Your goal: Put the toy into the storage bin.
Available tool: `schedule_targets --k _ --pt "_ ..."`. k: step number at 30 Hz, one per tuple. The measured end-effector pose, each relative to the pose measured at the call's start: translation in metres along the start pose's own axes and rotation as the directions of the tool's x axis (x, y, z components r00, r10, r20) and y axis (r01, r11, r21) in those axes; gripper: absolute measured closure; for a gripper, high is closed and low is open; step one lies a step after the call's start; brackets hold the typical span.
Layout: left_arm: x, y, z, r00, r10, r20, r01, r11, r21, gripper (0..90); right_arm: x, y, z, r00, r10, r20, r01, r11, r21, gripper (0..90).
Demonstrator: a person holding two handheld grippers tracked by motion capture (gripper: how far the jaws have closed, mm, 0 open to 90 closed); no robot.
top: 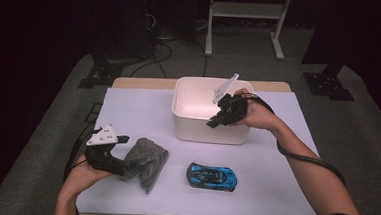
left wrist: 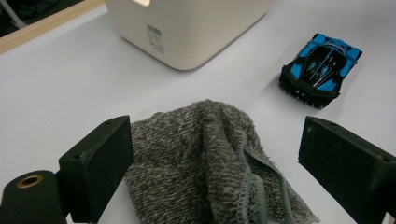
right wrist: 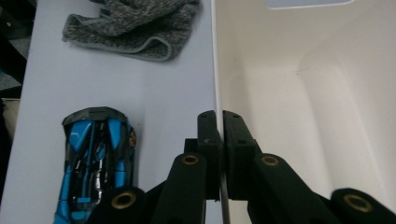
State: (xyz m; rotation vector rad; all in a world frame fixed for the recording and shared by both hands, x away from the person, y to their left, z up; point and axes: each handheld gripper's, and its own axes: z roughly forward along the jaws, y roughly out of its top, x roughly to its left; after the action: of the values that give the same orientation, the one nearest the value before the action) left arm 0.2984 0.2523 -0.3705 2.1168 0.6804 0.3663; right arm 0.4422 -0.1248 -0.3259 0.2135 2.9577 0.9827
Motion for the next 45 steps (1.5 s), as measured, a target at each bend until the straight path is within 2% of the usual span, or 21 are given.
schedule_targets --k 8,13,20,29,33,35,41,44,45 --pt "-0.001 0.0 0.0 1.0 -0.003 0.0 0.003 1.0 -0.005 9.2 0.03 -0.004 -0.002 0.9994 -0.032 -0.015 0.032 0.999 0.006 86.7" --pt "-0.001 0.0 0.0 1.0 0.0 0.005 0.0 1.0 0.004 9.1 0.042 -0.007 -0.003 0.999 -0.042 -0.016 0.042 0.999 0.003 86.7" --pt "-0.001 -0.001 0.003 0.9999 -0.006 0.012 0.006 1.0 0.006 9.1 0.053 -0.009 -0.005 0.9984 -0.05 -0.024 0.05 0.999 0.004 86.6" --pt "0.0 -0.002 0.004 0.9999 -0.003 0.013 0.003 0.9999 0.011 9.1 0.055 -0.008 -0.004 0.9992 -0.037 -0.015 0.038 0.999 0.011 85.1" --pt "0.0 -0.002 0.004 0.9999 -0.004 0.013 0.004 1.0 0.008 9.1 0.056 -0.008 -0.01 0.999 -0.01 -0.043 0.008 1.0 -0.029 66.5" --pt "0.0 -0.002 0.004 0.9999 -0.005 0.012 0.005 1.0 0.006 9.1 0.057 -0.007 -0.016 0.9994 0.002 -0.036 -0.004 0.999 -0.052 56.5" --pt "-0.001 -0.003 0.004 0.9999 -0.009 0.01 0.009 1.0 0.003 9.0 0.069 -0.007 -0.041 0.9992 0.016 -0.036 -0.021 0.99 -0.14 39.9" --pt "0.0 -0.003 0.003 0.9999 -0.013 0.008 0.013 0.9999 0.001 9.0 0.083 -0.008 -0.051 0.9999 0.0 -0.017 -0.003 0.985 -0.172 35.0" --pt "0.0 -0.003 0.002 0.9999 -0.013 0.008 0.013 0.9999 0.0 8.7 0.088 -0.008 -0.054 0.9998 -0.019 -0.01 0.017 0.985 -0.174 33.7"
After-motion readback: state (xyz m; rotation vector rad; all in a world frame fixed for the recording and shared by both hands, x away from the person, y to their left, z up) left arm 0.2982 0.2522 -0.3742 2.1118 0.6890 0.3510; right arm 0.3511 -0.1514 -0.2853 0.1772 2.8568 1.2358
